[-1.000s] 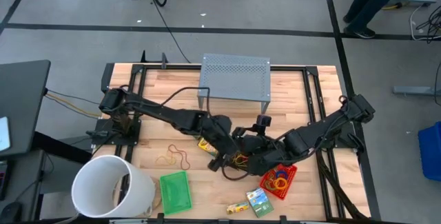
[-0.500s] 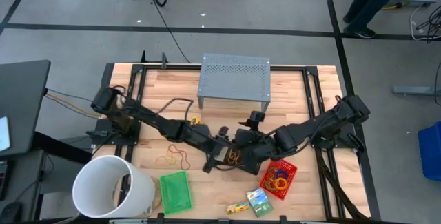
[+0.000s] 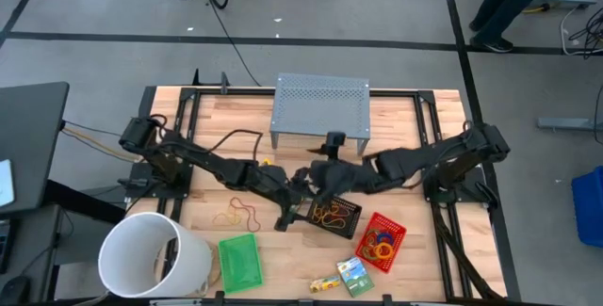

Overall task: Pick & Place Office Desk Supplies
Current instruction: Put the red rubber band into the black bin

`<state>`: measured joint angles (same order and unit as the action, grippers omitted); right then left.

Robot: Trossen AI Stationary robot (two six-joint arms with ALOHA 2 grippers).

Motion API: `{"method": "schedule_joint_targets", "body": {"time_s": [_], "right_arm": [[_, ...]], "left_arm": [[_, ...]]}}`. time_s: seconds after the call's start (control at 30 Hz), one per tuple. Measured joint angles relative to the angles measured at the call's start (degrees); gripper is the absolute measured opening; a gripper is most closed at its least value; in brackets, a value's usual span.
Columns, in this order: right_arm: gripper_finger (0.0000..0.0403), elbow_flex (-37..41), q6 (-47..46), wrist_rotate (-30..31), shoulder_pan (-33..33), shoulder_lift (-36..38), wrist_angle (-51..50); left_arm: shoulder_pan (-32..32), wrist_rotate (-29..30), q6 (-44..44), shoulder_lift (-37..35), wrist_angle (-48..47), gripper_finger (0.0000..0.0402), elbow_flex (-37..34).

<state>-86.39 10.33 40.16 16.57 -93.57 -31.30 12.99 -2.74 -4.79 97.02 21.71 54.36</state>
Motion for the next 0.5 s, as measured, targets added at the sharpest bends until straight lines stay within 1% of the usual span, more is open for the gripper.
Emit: {"method": "schedule_joint_targets", "body": {"time_s": [0.17, 0.27, 0.37, 0.5], "right_arm": [[0.0231, 0.0, 6.6, -0.1, -4.1, 1.8, 8.3], [0.0231, -0.1, 8.0, -0.1, -5.7, 3.8, 9.5], [0.0231, -0.1, 6.9, 0.5, -6.4, 6.0, 6.2], [0.0231, -0.2, 0.3, 1.1, -6.6, 8.8, -3.0]], "left_arm": [[0.1, 0.3, 0.8, 2.3, 0.5, 0.0283, 0.2], [0.1, 1.5, 0.7, 2.8, 0.0, 0.0283, -0.2], [0.1, 2.8, -0.2, 2.2, 0.3, 0.0283, -1.6], [-0.1, 4.5, -0.1, 0.7, 4.6, 0.0283, -6.2]]}}
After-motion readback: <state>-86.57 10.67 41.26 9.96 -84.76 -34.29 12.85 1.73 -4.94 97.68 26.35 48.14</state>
